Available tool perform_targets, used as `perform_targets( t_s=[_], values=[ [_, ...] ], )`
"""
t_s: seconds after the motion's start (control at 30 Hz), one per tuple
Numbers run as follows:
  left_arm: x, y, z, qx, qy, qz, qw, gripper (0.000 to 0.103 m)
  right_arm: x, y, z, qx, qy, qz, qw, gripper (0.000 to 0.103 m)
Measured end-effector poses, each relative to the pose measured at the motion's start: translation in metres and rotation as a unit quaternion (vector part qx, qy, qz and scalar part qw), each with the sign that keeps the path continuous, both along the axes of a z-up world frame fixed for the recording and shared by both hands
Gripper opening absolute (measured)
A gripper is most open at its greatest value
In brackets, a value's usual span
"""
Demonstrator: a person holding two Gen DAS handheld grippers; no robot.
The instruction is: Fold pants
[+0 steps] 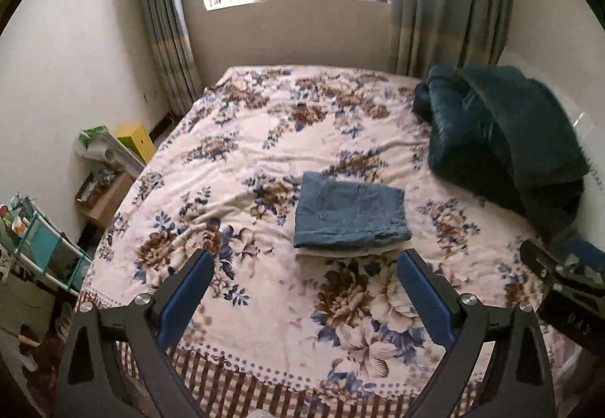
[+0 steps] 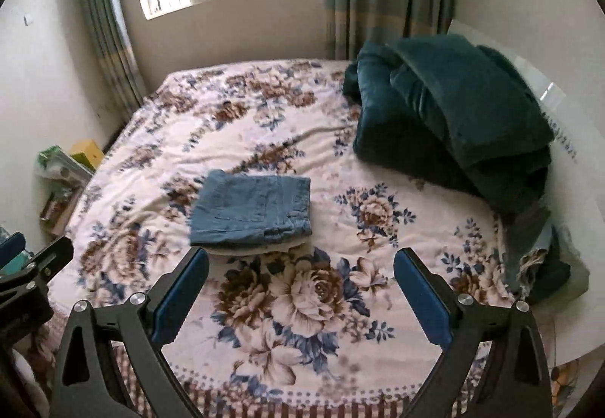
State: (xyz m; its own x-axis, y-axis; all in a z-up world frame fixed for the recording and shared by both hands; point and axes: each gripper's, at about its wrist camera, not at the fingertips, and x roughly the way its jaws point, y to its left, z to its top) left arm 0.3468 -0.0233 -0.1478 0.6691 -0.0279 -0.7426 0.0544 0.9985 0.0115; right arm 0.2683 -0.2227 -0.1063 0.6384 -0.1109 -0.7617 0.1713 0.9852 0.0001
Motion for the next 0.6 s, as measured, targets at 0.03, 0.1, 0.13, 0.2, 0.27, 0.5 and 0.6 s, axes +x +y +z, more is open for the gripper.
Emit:
perform_targets(
  t_s=[0.03,0.1,0.13,0.2,0.27,0.5,0.6],
  values=[
    [-0.010,0.002,0.013,-0.001,-0.005,0.001,1.0000,0.099,-0.011,0.002,0.015,0.003,-0.005,0.003,1.000,0.100],
    [-0.026,0.004,0.035,-0.005,-0.018,-0.004,0.9998,0.099,-0.032,0.006,0.043,0.006,-0.016,0.008,1.000,0.100],
    [-0.038,0.006,0.049,-0.002,-0.029,-0.004,0.9996,0.099,-0.043,0.009,0.058,0.006,-0.022,0.011,1.000,0.100],
    [-0.054,0.009,0.066,-0.009,-0.035,-0.009,0.9993,0.099,-0.065,0.014,0.086,0.009,-0.035,0.016,0.999,0.100],
    [-0.068,0.010,0.081,-0.008,-0.043,-0.015,0.9989,0.099,-0.083,0.019,0.107,0.007,-0.045,0.019,0.999,0.100],
    [-0.102,0.015,0.110,-0.012,-0.057,-0.030,0.9979,0.099,-0.144,0.028,0.169,0.014,-0.077,0.015,0.997,0.100],
    [-0.109,0.017,0.115,-0.012,-0.058,-0.033,0.9977,0.099,-0.160,0.029,0.181,0.016,-0.078,0.014,0.997,0.100]
  ],
)
